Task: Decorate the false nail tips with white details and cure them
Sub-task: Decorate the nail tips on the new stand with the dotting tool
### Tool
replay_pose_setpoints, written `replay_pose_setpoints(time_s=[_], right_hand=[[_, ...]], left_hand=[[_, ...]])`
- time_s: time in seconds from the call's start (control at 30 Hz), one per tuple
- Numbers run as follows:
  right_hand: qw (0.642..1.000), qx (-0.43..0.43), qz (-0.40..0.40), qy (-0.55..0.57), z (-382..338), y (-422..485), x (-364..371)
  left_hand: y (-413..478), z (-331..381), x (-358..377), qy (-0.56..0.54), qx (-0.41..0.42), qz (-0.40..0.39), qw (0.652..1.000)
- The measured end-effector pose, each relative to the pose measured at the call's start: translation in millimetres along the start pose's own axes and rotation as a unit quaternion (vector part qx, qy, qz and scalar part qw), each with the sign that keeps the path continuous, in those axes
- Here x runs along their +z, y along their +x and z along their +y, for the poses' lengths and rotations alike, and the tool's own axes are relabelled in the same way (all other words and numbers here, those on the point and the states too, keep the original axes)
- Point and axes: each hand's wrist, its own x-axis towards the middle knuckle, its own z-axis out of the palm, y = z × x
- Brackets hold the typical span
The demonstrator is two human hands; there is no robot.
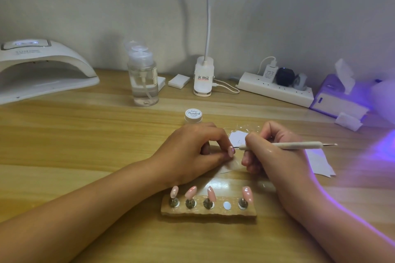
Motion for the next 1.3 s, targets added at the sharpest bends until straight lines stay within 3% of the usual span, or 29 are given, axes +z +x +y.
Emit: replay_pose_setpoints(time_s=[0.4,0.6,0.73,0.9,1.2,1.3], right_hand=[[1.0,-0.011,0.005,0.019,0,-1,-1],[0.991,-0.086,0.071,0.072,-1,-3,-4],[0.991,-0.112,0.078,0.012,-4,0,-9],[0.989,-0.04,0.058,-0.129,7,9,-19],[0.978,-0.026,0.021,-0.205,14,12,-17],[0.979,-0.021,0.042,-0.197,16,15,-18]], left_hand=[[0,1,0,0.0,-0.004,-0.002,1.0],[-1,1,-1,-0.001,-0.008,-0.004,1.0],[-1,2,0,0.001,-0.013,-0.004,1.0],[-2,3,-1,0.001,-0.013,-0.004,1.0],[-2,4,-1,-0.012,-0.022,-0.005,1.0],[-1,3,-1,-0.01,-0.025,-0.007,1.0]])
